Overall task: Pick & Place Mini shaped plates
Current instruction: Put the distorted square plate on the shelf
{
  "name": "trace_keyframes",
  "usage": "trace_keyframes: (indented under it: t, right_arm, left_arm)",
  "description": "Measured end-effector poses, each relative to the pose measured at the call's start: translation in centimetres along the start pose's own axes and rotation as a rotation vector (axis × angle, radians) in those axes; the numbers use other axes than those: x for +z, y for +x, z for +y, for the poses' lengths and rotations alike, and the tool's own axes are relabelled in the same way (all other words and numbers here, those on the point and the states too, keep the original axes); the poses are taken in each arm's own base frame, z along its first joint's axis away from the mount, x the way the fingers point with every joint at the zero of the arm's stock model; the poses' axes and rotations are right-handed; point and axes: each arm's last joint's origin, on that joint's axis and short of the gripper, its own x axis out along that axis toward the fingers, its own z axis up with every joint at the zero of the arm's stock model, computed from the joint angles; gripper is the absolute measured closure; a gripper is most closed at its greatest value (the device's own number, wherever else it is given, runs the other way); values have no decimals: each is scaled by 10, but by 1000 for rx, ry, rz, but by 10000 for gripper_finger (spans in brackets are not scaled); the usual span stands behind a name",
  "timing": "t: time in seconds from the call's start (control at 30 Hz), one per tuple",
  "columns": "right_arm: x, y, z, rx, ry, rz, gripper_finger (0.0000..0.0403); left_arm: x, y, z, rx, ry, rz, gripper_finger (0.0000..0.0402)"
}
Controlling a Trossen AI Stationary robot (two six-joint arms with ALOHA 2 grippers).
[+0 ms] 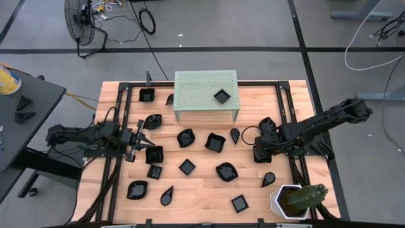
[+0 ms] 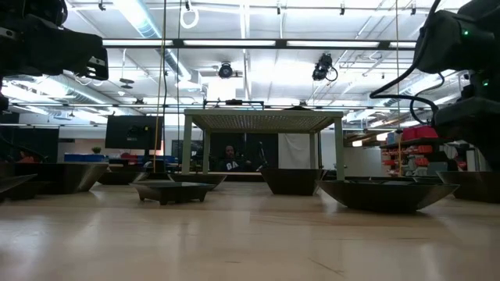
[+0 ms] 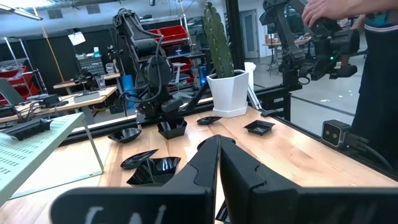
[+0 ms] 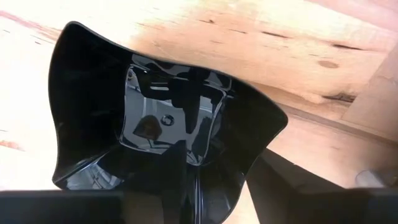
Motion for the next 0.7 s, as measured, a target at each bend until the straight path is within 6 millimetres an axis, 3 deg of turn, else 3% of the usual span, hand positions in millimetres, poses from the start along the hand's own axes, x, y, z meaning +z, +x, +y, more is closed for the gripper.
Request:
trace_keyframes:
  t: [0.7]
  right_arm:
    - [1,0,6,59,-17,-19,360]
  left_arm:
    - [0,0,0,0,0,0,378]
